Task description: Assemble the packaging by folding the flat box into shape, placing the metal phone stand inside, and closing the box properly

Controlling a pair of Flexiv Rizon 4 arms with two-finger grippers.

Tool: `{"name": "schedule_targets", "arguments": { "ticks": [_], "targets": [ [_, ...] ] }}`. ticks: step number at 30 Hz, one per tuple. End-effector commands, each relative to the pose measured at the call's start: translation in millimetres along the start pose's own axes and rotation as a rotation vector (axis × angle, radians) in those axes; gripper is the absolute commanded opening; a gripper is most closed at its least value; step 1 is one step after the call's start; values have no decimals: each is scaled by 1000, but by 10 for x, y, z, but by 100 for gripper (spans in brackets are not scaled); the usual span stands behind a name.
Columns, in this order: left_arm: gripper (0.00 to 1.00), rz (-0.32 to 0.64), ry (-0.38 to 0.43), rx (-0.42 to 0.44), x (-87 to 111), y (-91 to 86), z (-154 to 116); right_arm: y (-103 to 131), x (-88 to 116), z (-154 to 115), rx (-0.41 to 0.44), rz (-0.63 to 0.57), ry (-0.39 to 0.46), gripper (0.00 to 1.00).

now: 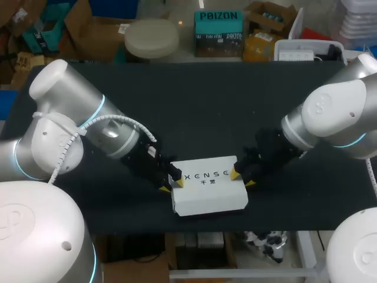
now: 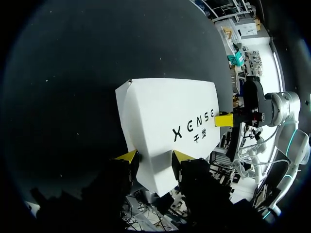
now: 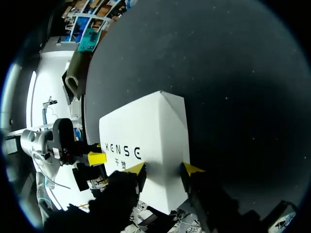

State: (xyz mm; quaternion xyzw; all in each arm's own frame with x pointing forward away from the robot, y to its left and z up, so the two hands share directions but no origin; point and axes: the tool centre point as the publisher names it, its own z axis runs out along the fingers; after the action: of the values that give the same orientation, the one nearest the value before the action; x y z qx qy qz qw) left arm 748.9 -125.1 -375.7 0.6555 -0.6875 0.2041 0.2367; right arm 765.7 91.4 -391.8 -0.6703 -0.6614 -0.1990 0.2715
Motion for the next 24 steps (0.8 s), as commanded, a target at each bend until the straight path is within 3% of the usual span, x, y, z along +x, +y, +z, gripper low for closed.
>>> {"name": "schedule_targets", "arguments": {
  "ticks": [1,24],
  "targets": [
    [45,-2,3,-17,81,-27,37,55,87,64,18,3,0,49],
    [41,-25,64,-76,122,-105,-25,96,127,46,43,34,-3,49]
  ]
}}
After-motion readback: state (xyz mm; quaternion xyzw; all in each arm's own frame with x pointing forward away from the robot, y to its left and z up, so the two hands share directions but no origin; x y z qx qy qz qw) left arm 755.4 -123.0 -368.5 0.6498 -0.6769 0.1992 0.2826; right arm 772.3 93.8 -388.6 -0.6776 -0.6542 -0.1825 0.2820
